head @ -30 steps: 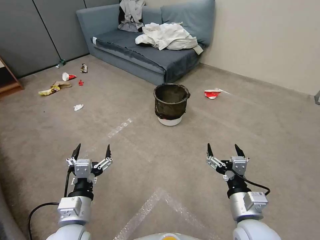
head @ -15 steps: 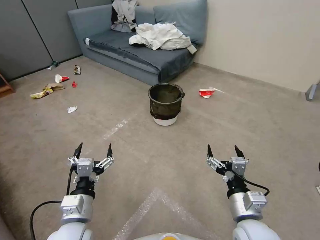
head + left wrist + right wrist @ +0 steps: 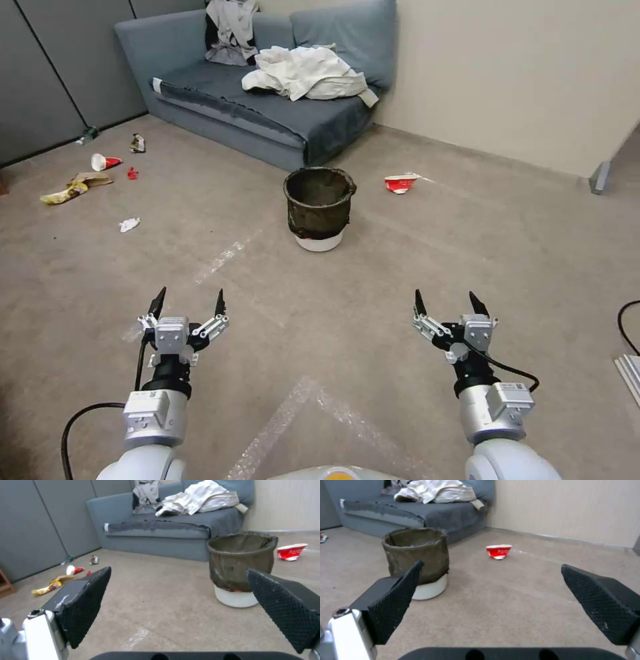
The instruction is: Pick up the trash can from the floor.
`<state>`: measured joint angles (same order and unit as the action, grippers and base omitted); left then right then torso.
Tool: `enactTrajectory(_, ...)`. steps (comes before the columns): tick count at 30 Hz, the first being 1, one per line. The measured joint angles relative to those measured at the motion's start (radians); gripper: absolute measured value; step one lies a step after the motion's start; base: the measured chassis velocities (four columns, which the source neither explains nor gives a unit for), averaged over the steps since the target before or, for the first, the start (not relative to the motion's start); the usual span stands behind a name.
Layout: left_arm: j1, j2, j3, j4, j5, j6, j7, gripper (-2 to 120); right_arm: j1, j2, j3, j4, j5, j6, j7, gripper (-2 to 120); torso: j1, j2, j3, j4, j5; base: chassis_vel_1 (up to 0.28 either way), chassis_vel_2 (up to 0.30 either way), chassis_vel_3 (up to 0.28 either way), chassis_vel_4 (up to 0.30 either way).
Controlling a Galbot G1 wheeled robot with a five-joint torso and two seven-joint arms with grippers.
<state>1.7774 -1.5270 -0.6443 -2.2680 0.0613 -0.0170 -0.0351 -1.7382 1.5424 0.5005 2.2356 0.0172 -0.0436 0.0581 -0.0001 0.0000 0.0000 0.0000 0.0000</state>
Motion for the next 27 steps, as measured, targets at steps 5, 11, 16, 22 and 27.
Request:
enactTrajectory(5, -0.005, -0.002, 0.006, 0.001, -0.022, -0.001, -0.009, 100, 0.001, -0.001, 0.002, -0.002, 0.006, 0.004, -0.001, 100, 0.000, 0.000, 0.000, -0.0001, 0.0000, 0.000, 0.000, 0.000, 0.000)
enactTrajectory(11, -0.007, -0.001, 0.005, -0.003, -0.024, 0.005, -0.011, 100, 0.000, -0.002, 0.006, 0.006, 0.016, -0.017, -0.007, 100, 0.000, 0.000, 0.000, 0.0001, 0.0000, 0.000, 0.000, 0.000, 0.000)
enactTrajectory(16, -0.008, 0.001, 0.002, -0.006, -0.027, 0.008, -0.011, 100, 0.000, -0.002, 0.006, 0.011, 0.017, -0.030, -0.011, 100, 0.000, 0.000, 0.000, 0.0001, 0.0000, 0.000, 0.000, 0.000, 0.000)
enactTrajectory(22, -0.010, 0.003, 0.000, -0.009, -0.027, 0.010, -0.010, 100, 0.000, -0.001, 0.006, 0.012, 0.016, -0.040, -0.012, 100, 0.000, 0.000, 0.000, 0.0002, -0.0001, 0.000, 0.000, 0.000, 0.000)
enactTrajectory(27, -0.030, 0.008, -0.007, -0.016, -0.044, 0.018, -0.004, 100, 0.001, 0.001, 0.003, 0.014, 0.009, -0.061, -0.011, 100, 0.000, 0.000, 0.000, 0.0000, 0.0000, -0.020, 0.020, 0.021, -0.016)
